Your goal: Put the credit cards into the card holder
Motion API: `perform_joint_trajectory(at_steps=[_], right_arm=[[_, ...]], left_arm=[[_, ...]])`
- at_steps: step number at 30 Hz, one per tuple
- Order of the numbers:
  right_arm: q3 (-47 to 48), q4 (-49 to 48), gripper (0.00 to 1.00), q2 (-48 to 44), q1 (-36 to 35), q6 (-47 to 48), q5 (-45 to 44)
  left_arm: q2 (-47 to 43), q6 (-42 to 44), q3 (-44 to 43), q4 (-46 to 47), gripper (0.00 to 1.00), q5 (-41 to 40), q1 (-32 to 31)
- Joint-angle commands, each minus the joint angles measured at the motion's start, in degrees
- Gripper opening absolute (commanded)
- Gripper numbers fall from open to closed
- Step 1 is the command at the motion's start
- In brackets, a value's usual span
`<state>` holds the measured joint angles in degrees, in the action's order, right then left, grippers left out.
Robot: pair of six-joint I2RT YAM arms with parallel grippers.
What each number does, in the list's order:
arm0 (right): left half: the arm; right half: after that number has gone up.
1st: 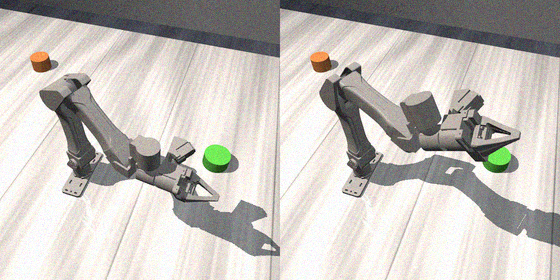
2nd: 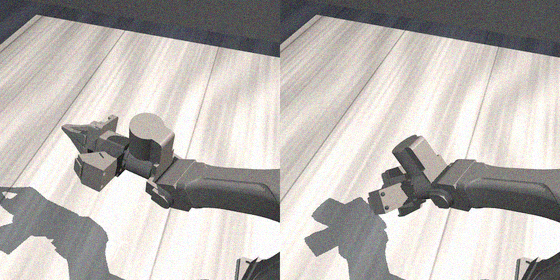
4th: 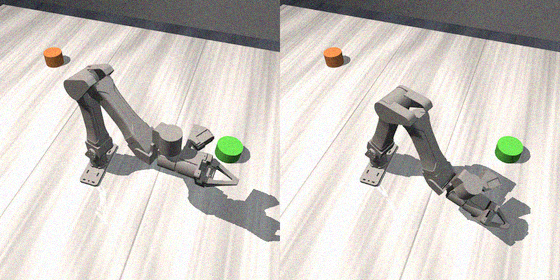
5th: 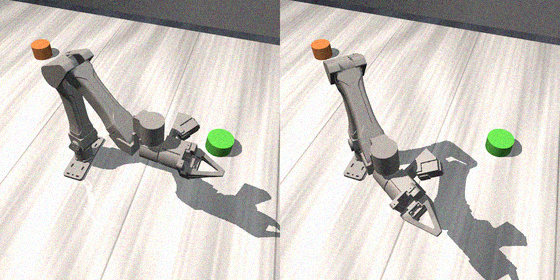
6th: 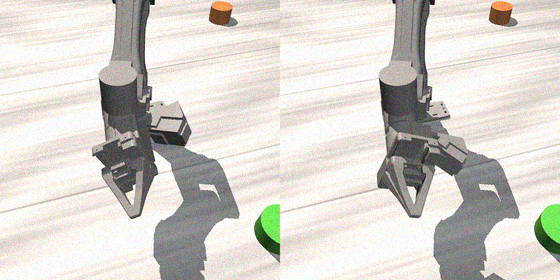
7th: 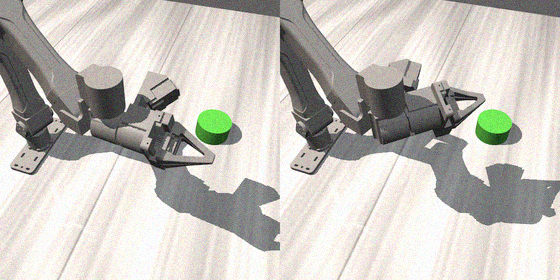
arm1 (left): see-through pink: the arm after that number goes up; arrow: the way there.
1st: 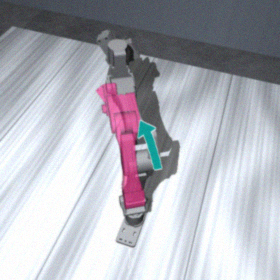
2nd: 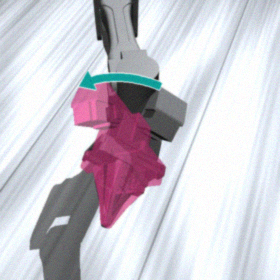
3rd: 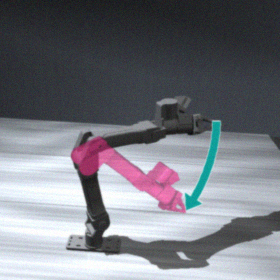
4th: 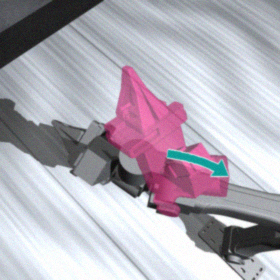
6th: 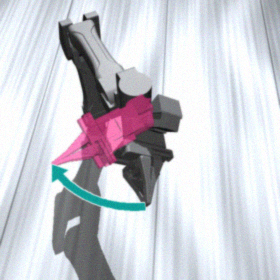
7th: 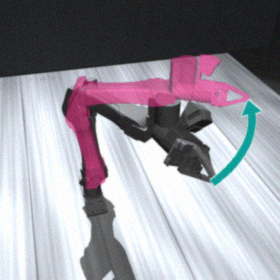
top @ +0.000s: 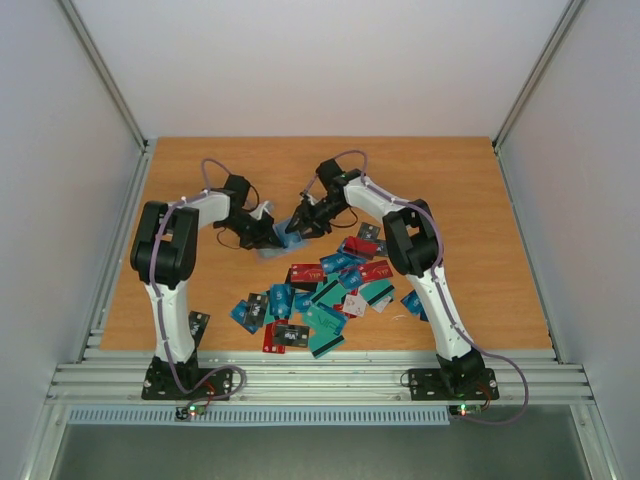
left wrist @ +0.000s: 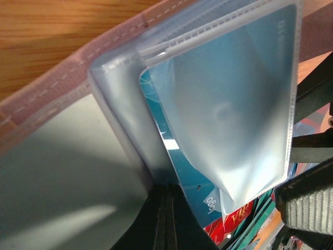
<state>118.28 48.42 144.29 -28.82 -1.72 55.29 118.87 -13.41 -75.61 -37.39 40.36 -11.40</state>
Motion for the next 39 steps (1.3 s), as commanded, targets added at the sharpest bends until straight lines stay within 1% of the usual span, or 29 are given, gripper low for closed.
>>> perform_joint_trajectory(at_steps=[1, 6, 12, 16, 18, 29, 39], right_arm=[[2.2, -0.9, 0.38, 1.1, -0.7, -1.4, 0.8], [2.5, -1.9, 0.38, 1.0, -0.9, -2.5, 0.7], [3.3, -1.9, 0.38, 1.2, -1.4, -3.0, 0.5], [3.8, -1.6, 0.38, 1.3, -1.8, -3.1, 0.4], [3.9, -1.5, 0.37, 1.3, -2.1, -3.0, 0.3], [6.0, -0.7, 0.37, 1.7, -4.3, -3.2, 0.4], [10.0, 1.3, 0.37, 3.4, -6.8, -3.1, 0.5]], left_arm=[[2.2, 1.1, -0.1, -2.5, 0.00, -6.3, -1.2], [-1.2, -0.2, 0.4, -3.8, 0.05, -8.2, -1.3], [-5.1, -1.0, 1.1, -6.5, 0.12, -11.3, -1.2], [-8.0, -1.8, 1.5, -7.5, 0.20, -12.8, -1.1], [-9.4, -2.3, 1.7, -7.6, 0.21, -13.4, -1.1], [-18.4, -6.9, 7.0, -4.6, 0.24, -14.9, 0.2], [-27.3, -8.0, 13.0, -3.9, 0.25, -17.5, 3.1]])
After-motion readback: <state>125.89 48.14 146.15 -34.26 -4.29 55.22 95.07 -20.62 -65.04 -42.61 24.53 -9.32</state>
